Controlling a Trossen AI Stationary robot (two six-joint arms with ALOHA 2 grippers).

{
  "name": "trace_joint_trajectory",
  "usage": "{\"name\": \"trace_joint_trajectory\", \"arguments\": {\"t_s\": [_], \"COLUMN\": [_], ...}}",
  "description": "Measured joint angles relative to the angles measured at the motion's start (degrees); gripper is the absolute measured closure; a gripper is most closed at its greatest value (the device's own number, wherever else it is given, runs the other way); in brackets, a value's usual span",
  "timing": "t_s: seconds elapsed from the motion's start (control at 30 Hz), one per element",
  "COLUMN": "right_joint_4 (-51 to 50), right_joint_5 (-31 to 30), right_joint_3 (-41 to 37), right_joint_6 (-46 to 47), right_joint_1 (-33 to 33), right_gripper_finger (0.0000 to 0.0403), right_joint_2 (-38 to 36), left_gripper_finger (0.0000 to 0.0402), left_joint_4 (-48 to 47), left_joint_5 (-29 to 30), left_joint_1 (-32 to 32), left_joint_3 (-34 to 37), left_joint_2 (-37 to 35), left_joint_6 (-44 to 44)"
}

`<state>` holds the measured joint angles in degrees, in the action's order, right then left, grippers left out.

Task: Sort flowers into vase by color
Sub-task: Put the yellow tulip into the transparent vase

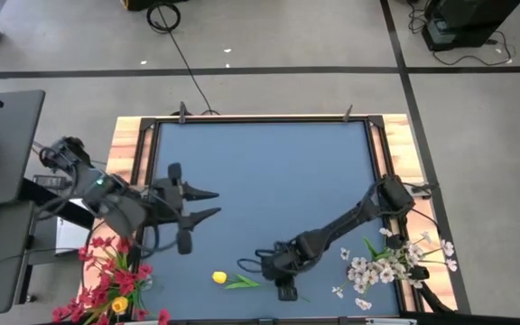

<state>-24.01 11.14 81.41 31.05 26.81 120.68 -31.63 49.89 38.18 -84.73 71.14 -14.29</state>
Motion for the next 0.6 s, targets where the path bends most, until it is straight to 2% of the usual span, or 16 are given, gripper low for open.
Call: {"name": "trace_joint_trajectory", "arguments": {"t_s": [0.2, 0.6], "right_joint_4": [-0.92, 9.58], "right_joint_5": [-8.12, -15.56], "right_joint_3": [-0.07, -0.09], "right_joint_6": [-2.97, -14.9], "right_joint_1": [1.83, 4.43], "right_gripper_finger": [0.0263, 0.0263], "right_joint_2": [-1.33, -0.89], "left_gripper_finger": [0.0251, 0.0251], "left_joint_4": [0.14, 0.56], "left_joint_5": [-0.03, -1.64], "left_joint_1": [-2.4, -7.38], "left_joint_3": [0.0, 0.0], "left_joint_2": [3.24, 4.67], "left_joint_6": [0.32, -6.01]}}
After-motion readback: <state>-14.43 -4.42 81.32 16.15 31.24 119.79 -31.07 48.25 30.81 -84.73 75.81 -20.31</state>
